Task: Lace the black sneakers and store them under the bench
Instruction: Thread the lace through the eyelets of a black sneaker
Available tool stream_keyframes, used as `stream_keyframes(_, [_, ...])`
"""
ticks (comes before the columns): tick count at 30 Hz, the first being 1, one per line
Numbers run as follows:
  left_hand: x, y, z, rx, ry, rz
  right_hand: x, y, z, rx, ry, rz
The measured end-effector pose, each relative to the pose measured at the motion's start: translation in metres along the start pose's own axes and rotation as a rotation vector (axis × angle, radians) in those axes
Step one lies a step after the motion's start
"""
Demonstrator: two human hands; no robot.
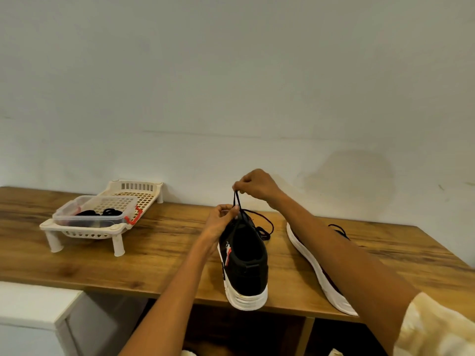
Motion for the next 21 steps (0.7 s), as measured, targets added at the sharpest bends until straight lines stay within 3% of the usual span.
stream_keyframes(3, [-0.005,-0.002,0.0,-0.029,0.151,0.019,-0.012,-0.004,0.001,-0.077,0.205,0.03])
stream_keyframes(7, [-0.004,-0.001,-0.003,-0.051,0.107,-0.037,-0.025,-0.013,-0.02,-0.143,0.432,0.031])
stream_keyframes(11, [-0.006,-0.002,-0.009,-0.03,-0.115,-0.089,-0.016,-0.023,-0.043,-0.077,0.256,0.07])
stream_keyframes(14, [-0.008,-0.004,-0.014,-0.02,-0.246,-0.109,-0.026,-0.029,-0.051,0.044,-0.1,0.21])
stream_keyframes(19, [-0.009,-0.006,-0.012,0.015,-0.298,-0.091,-0.022,-0.025,-0.038,0.12,-0.269,0.009])
stream_keyframes(21, [-0.009,-0.005,-0.01,0.015,-0.305,-0.086,-0.03,-0.022,-0.04,0.074,-0.341,0.073])
Point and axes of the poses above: each hand's wrist, its own y-axis towards the middle knuckle, its own x-axis out of the back of the hand, z = x × y, the point moved 6 cm from there along y, towards the middle knuckle
